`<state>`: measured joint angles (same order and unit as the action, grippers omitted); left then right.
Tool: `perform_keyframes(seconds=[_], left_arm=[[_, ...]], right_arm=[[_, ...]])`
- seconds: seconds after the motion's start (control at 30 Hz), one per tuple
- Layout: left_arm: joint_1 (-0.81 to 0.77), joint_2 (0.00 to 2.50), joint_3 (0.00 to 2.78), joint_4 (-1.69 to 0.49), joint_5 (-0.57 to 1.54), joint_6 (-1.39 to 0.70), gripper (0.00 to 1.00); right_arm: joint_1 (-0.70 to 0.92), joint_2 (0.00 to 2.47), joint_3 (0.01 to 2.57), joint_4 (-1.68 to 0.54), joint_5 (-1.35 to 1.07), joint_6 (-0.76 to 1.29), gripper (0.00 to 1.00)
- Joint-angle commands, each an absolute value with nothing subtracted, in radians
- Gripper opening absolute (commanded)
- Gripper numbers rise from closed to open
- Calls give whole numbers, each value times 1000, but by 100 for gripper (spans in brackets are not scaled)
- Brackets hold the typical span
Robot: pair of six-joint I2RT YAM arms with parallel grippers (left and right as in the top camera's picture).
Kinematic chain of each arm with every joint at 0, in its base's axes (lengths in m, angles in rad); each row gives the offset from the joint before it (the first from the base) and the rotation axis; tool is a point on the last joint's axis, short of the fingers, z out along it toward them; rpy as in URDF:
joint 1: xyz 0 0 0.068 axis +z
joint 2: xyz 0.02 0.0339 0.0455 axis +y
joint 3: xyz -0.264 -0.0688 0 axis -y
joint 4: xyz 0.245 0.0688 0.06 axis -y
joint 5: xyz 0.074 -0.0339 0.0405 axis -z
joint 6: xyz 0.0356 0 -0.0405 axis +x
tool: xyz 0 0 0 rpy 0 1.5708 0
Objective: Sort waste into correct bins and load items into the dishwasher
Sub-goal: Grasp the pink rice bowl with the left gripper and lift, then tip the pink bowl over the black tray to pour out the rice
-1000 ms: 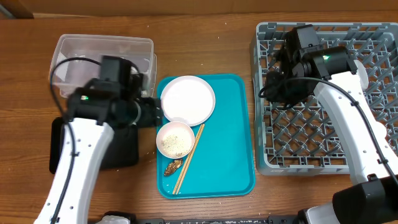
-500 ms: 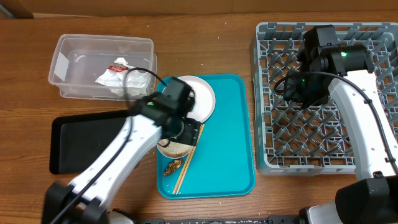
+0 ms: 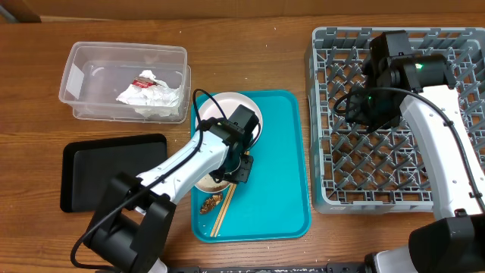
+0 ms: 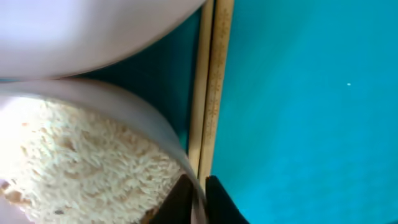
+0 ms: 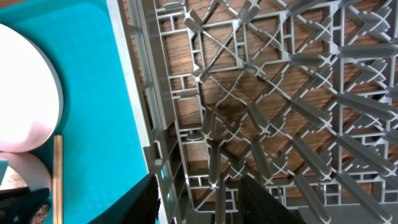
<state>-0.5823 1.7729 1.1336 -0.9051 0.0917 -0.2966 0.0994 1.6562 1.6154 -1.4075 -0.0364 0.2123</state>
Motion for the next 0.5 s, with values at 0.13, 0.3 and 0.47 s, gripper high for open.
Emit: perform_keyframes(seconds=[0.13,0.3,0.47], left_arm=[[-584,1782,1146,-942,66,-331,4],[-582,1731,1257,-1073,-2,-368,4],[-550,1617,1327,-1130,-19,-367,4]], right_arm=[[101,1655,1623,-1417,-31,212,44],[101,1655,1623,-1420,-30,212,44],[101,1655,1623,-1420,-27,212,44]])
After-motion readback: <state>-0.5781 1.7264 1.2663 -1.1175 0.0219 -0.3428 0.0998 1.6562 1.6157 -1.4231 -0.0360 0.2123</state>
